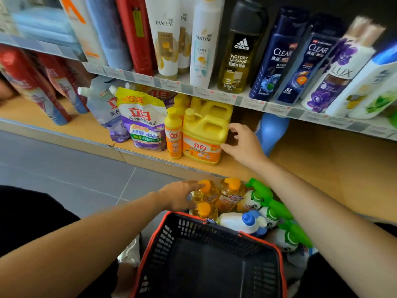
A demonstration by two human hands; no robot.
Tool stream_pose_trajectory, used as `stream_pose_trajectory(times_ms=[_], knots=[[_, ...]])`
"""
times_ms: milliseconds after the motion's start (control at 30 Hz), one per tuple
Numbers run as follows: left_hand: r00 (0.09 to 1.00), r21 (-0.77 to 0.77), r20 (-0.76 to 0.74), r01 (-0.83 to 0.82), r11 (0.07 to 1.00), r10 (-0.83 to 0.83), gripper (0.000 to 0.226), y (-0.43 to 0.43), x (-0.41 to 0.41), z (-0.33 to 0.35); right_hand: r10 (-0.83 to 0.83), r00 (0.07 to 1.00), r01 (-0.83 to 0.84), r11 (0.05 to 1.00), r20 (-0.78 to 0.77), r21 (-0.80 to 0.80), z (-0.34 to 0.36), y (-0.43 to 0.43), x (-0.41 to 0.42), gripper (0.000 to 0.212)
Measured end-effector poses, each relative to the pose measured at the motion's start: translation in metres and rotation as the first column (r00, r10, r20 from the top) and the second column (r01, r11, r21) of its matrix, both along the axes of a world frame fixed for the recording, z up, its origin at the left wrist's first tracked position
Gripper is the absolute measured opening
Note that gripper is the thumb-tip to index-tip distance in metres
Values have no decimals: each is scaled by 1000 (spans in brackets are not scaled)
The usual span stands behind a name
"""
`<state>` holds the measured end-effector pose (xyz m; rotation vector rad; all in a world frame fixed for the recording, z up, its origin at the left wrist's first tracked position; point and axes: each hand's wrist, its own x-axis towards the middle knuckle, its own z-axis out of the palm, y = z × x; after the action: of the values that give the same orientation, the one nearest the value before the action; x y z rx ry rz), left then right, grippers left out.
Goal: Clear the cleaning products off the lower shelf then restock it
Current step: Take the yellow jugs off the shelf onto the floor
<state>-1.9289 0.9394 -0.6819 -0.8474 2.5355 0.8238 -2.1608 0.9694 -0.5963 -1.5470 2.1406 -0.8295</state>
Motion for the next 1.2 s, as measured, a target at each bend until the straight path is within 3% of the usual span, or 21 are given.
stream_pose_trajectory(times_ms=[167, 233, 300, 333, 467, 567, 733, 800, 967, 1100, 1200], knots=[[998, 44, -40, -55, 997, 57, 76, -2, -1, -1, 76, 990, -75, 997, -121, 20, 6, -44, 11, 80], [990, 67, -71, -121, 990, 125, 73, -6, -6, 2, 94, 976, -84, 995, -198, 58, 6, -51, 8, 68], [965, 81, -122, -224, 971, 233, 63, -12, -10, 10, 151, 959, -122, 984, -241, 131, 6, -54, 7, 38], [941, 89, -161, -285, 954, 296, 55, -15, -12, 15, 173, 958, -139, 978, -228, 156, 6, -54, 7, 23], [787, 169, -347, -482, 860, 510, 30, -32, -16, 44, 119, 993, -115, 988, -29, 103, 6, -47, 2, 20], [711, 179, -449, -521, 834, 541, 29, -42, -17, 70, 109, 993, -113, 990, 51, 79, 14, -35, -7, 23], [558, 184, -651, -541, 820, 515, 27, -48, -16, 117, 83, 997, -82, 996, 11, -20, 53, -16, -6, 28], [522, 150, -716, -534, 832, 464, 31, -47, -22, 135, 100, 995, -97, 992, 29, -78, 75, -1, -11, 22], [565, 105, -765, -362, 926, 308, 44, -37, -35, 172, 143, 974, -103, 970, 174, -218, 123, 46, -20, 6], [619, 124, -758, -172, 977, 205, 26, -22, -43, 195, 142, 947, -71, 967, 287, -246, 138, 75, -21, 15], [587, 149, -790, -96, 984, 177, 18, -1, -47, 196, 118, 912, -26, 972, 393, -232, 135, 94, -24, 19]])
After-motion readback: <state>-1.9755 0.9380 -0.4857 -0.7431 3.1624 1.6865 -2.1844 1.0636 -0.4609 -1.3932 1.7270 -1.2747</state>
